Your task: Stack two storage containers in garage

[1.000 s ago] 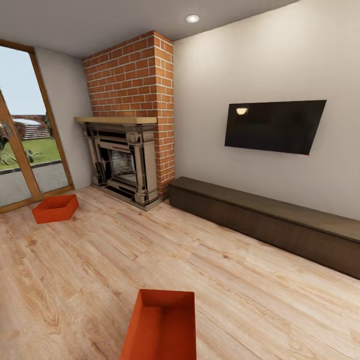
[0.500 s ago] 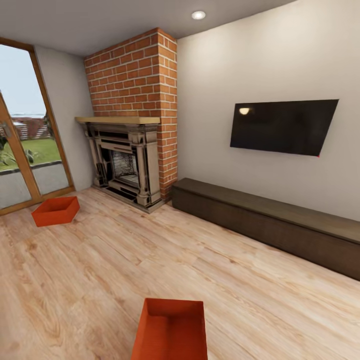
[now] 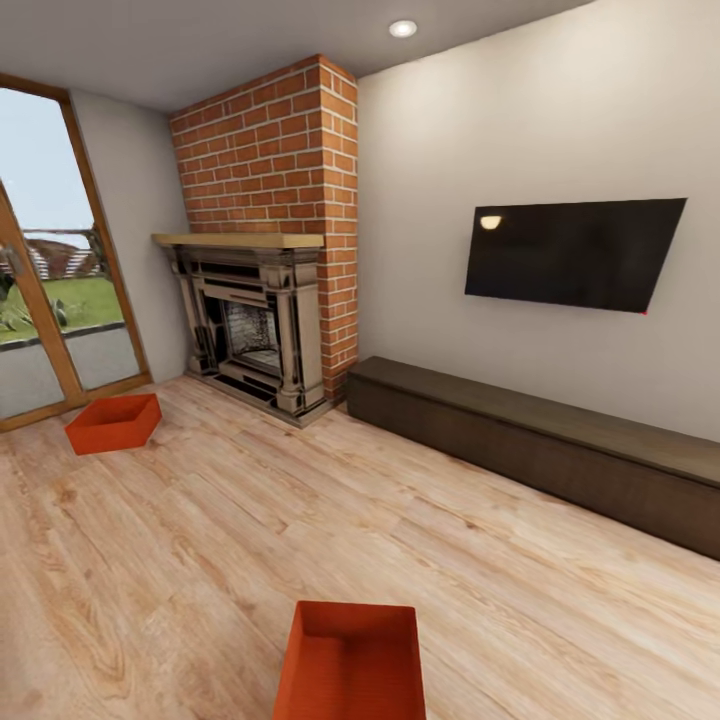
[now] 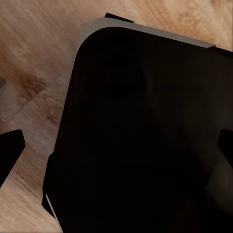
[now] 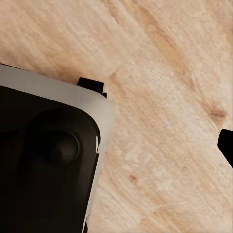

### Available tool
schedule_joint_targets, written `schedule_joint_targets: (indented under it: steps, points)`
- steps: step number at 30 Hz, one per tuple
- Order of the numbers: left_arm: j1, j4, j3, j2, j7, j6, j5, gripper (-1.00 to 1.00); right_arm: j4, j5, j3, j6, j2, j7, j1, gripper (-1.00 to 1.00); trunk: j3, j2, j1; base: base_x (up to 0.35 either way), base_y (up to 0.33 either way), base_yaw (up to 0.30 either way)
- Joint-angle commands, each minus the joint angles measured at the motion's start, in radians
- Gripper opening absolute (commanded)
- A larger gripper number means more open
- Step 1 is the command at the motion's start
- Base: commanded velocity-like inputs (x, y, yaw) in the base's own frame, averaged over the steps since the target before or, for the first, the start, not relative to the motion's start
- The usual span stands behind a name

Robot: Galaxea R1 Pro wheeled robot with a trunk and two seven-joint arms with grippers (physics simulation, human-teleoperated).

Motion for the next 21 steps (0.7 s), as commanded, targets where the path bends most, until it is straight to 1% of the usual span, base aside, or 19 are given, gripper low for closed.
schedule_joint_targets:
  steps: [1,16,21]
  points:
    - [0.0,-0.001,0.001,0.0,0.001,-0.002,0.004,1.0,0.001,-0.009,0.008,-0.003,0.0,0.0,0.0,1.0,-0.001,0.0,0.0,0.01,0.042,0.0]
    - [0.0,-0.001,0.001,-0.002,0.001,-0.002,0.004,1.0,0.001,-0.01,0.005,-0.004,0.0,0.0,-0.001,1.0,-0.001,0.0,0.0,0.002,0.007,-0.002]
    - [0.0,-0.001,0.001,-0.002,0.001,-0.002,0.004,1.0,0.001,-0.015,-0.002,-0.005,0.0,-0.001,-0.001,1.0,-0.001,0.0,0.0,0.0,0.0,-0.14]
